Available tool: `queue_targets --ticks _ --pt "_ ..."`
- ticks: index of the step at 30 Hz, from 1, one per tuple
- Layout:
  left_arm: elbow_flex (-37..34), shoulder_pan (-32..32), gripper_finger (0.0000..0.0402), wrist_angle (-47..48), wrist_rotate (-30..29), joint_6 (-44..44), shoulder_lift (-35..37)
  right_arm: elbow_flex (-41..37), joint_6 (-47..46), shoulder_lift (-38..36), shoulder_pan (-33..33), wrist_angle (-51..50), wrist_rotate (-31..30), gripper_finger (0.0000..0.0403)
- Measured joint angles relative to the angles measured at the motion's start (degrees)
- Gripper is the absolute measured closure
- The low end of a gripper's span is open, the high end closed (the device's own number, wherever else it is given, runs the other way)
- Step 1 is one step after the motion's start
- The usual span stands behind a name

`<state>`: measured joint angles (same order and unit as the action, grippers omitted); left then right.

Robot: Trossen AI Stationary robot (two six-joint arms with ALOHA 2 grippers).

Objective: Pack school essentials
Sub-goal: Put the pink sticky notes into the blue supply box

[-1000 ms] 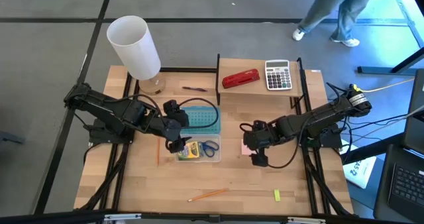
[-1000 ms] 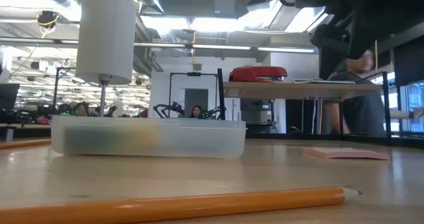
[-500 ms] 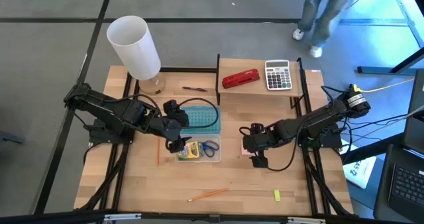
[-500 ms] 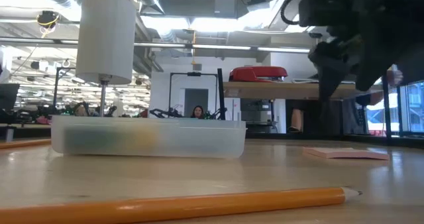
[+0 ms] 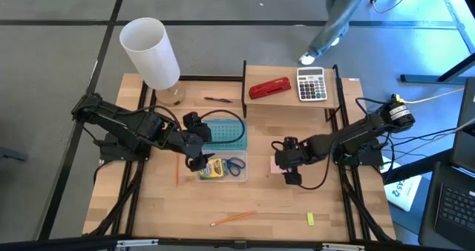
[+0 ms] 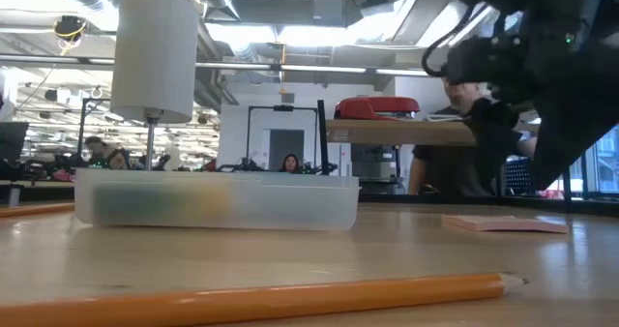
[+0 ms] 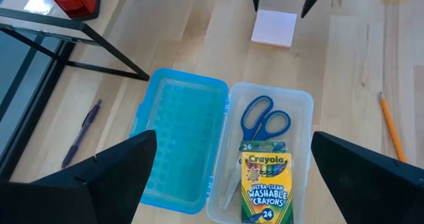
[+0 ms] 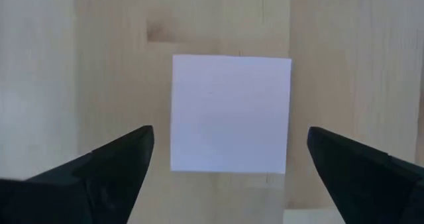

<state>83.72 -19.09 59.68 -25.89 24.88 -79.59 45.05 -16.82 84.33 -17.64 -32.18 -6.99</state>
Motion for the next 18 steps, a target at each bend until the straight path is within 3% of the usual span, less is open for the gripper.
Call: queue_targets --ticks 6,11,18 --pt "0.0 0.0 0.0005 0.0 0.0 0.0 0.0 -2.4 0.4 0.0 2.5 2.8 0.8 0.0003" --pt "0.0 0.0 0.0005 0.0 0.0 0.0 0.0 -2.4 0.7 0.0 4.6 4.4 5.4 0.0003" --pt "0.0 0.0 0.0005 -0.2 0.0 0.0 0.0 -2.4 2.2 0.9 5.0 5.9 5.6 0.0003"
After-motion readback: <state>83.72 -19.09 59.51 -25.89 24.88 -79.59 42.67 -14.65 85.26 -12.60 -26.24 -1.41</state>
